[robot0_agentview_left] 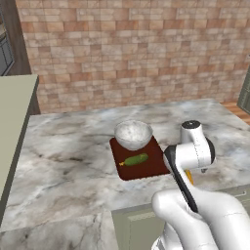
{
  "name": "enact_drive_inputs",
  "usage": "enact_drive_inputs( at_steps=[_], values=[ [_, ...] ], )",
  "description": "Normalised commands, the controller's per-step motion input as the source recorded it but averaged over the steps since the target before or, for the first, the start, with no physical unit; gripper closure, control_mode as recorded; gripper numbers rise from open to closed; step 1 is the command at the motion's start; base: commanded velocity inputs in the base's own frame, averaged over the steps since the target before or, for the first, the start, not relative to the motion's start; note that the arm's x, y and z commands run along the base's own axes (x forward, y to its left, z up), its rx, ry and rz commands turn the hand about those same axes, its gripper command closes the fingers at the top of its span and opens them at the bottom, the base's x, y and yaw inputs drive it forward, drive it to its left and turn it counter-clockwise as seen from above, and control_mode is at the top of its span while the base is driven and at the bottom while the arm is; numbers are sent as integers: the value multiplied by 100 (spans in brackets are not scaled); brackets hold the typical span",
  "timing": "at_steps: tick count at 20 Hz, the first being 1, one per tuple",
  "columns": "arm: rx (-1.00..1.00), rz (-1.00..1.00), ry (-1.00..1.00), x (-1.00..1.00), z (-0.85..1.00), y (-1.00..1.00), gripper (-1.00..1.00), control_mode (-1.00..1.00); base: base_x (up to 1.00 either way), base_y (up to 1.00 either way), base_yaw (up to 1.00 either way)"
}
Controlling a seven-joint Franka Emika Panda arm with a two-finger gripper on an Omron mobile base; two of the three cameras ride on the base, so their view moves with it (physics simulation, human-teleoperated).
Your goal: Place the two vegetables and bowl onto the tray for setting up a vegetable dip station.
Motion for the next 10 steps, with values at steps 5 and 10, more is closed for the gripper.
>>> enact_drive_inputs(
  at_steps=[5,10],
  values=[
    [0,0,0,24,-30,-10,-100,-100,0,0,0],
    [0,0,0,26,-21,-16,-100,-100,0,0,0]
  ],
)
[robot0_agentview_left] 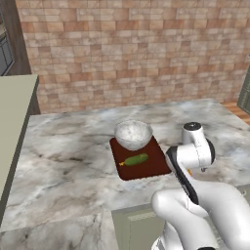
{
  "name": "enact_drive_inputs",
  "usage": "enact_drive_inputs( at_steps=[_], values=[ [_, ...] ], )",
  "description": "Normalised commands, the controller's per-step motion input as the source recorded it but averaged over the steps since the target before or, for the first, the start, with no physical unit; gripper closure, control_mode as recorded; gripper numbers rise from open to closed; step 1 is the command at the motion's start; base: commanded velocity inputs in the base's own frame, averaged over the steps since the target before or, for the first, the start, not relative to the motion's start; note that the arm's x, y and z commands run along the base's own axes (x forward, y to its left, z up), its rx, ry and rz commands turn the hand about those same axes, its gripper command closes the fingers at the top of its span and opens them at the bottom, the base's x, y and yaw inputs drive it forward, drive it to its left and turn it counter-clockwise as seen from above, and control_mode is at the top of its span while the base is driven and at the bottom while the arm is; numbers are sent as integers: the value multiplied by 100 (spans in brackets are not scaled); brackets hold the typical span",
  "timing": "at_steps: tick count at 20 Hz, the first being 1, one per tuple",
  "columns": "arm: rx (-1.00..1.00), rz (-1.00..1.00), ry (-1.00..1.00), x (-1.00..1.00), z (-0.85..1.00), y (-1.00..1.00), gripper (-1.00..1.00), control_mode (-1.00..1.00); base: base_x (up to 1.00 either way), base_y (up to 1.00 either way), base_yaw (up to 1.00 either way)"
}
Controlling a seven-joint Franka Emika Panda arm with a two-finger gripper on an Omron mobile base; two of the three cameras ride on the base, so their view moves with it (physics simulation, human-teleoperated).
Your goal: Place the two vegetables and bowl onto the tray for setting up a vegetable dip station.
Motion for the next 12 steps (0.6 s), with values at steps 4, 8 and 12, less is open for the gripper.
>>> enact_drive_inputs(
  at_steps=[4,8,12],
  values=[
    [1,0,5,19,-25,-12,-100,-100,0,0,0],
    [5,0,7,10,-37,0,-100,-100,0,0,0],
    [5,0,4,11,-37,-1,-100,-100,0,0,0]
  ],
)
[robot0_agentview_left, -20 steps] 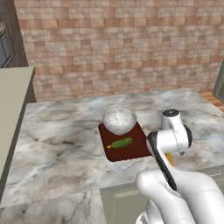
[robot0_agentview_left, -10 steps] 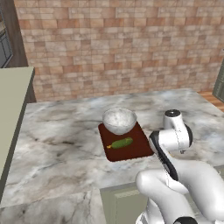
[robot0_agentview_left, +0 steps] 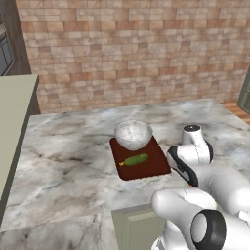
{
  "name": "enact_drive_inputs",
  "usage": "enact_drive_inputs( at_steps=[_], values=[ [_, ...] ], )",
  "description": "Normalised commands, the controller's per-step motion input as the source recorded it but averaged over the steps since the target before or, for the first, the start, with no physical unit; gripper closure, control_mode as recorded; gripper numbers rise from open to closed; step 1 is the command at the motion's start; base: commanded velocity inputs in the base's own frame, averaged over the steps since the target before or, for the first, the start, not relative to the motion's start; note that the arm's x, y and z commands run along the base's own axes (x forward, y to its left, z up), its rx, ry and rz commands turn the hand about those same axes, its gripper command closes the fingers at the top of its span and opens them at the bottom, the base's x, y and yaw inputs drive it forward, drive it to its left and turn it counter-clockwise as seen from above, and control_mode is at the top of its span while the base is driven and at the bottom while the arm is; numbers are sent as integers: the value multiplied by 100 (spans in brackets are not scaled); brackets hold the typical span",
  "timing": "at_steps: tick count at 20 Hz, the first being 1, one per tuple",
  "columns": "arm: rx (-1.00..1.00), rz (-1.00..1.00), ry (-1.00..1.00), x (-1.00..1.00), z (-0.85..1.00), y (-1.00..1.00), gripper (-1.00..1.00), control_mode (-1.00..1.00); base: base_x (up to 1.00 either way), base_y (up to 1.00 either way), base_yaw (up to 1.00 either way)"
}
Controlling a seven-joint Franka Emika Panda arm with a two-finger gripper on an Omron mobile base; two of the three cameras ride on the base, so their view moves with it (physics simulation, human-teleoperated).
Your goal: Place the two vegetables and bowl onto the tray for setting up a vegetable dip station.
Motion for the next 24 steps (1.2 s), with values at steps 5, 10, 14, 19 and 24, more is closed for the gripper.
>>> enact_drive_inputs(
  at_steps=[5,10,14,19,24],
  values=[
    [2,0,1,13,-28,-5,-100,-100,0,0,0],
    [0,0,5,11,-28,0,-100,-100,0,0,0],
    [2,0,10,5,-27,0,100,-100,0,0,0],
    [2,0,3,1,-14,-4,100,-100,0,0,0],
    [2,0,0,-16,10,0,100,-100,0,0,0]
  ],
)
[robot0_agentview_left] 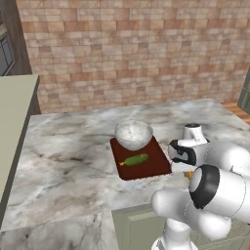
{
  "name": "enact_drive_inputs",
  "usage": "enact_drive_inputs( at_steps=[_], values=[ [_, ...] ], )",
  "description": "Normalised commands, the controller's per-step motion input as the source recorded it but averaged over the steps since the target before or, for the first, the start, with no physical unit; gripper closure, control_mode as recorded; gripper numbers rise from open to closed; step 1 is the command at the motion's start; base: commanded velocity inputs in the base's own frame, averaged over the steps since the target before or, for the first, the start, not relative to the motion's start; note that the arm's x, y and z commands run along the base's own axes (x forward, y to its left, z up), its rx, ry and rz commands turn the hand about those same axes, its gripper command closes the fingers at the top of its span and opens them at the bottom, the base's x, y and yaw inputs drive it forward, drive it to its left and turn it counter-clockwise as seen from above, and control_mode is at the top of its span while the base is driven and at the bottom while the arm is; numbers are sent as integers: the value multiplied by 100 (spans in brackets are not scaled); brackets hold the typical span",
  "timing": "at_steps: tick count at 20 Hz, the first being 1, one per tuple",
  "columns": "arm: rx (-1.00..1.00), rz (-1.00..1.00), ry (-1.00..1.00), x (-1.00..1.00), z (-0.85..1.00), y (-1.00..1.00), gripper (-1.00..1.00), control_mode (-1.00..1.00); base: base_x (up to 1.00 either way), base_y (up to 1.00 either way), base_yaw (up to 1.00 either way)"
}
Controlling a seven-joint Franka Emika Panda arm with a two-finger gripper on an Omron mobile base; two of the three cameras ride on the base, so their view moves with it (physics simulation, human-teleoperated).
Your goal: Place the two vegetables and bowl onto the tray for setting up a vegetable dip station.
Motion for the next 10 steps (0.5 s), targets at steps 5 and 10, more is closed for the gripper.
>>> enact_drive_inputs(
  at_steps=[5,10],
  values=[
    [0,0,0,-22,27,2,100,-100,0,0,0],
    [0,13,0,-17,33,16,100,-100,0,0,0]
  ],
)
